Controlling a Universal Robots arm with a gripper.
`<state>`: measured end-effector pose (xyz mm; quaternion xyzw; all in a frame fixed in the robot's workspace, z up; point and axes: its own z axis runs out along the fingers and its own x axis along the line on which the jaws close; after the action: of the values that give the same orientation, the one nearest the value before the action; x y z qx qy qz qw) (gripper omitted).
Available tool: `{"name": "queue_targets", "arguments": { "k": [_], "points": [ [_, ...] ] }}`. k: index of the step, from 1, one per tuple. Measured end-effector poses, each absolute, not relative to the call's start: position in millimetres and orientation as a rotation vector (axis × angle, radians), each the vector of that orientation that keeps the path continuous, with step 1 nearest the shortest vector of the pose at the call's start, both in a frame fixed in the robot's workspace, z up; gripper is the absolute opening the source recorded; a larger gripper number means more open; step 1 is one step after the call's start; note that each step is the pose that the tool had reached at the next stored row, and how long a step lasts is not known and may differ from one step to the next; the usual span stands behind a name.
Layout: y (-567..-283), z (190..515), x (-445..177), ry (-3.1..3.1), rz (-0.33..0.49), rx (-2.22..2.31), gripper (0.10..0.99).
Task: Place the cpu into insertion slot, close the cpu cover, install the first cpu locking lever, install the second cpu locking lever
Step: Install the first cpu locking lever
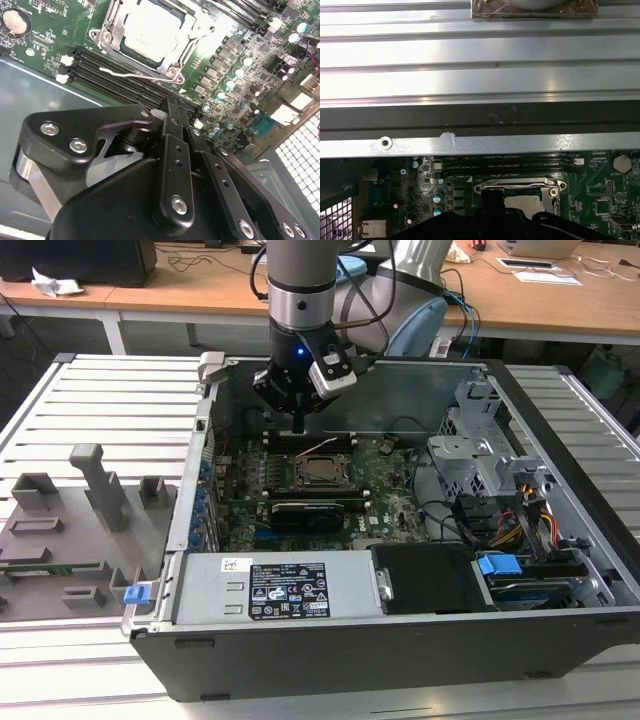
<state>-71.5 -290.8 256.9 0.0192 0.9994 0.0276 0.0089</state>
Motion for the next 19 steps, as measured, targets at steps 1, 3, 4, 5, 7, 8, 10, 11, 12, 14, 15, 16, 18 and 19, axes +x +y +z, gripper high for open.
{"name": "queue_targets", "arguments": {
  "k": [1, 3, 4, 5, 7, 8, 10, 11, 12, 14, 15, 16, 18, 19],
  "points": [
    [-290.8, 256.7, -71.2, 3.122, 0.086, 0.06, 0.106],
    [-290.8, 256.3, -70.9, 3.122, 0.086, 0.06, 0.106],
    [-290.9, 256.2, -70.8, 3.122, 0.088, 0.06, 0.106],
    [-291.1, 256.0, -70.8, 3.12, 0.15, 0.061, 0.106],
    [-291.2, 254.7, -70.7, 3.119, 0.17, 0.061, 0.106],
    [-291.2, 253.6, -70.6, 3.119, 0.174, 0.061, 0.106],
    [-291.2, 251.9, -69.9, 3.12, 0.175, 0.046, 0.106],
    [-291.2, 251.3, -69.7, 3.121, 0.175, 0.03, 0.106],
    [-291.3, 249.8, -68.7, 3.122, 0.175, 0.007, 0.106],
    [-291.2, 247.7, -65.6, 3.122, 0.173, 0.003, 0.106],
    [-291.2, 246.9, -63.7, 3.122, 0.171, 0.003, 0.106],
    [-291.3, 245.8, -61.2, 3.122, 0.169, 0.003, 0.106],
    [-291.3, 244.0, -56.0, 3.122, 0.168, 0.003, 0.106],
    [-291.3, 242.9, -52.3, 3.122, 0.168, 0.003, 0.106]
  ]
}}
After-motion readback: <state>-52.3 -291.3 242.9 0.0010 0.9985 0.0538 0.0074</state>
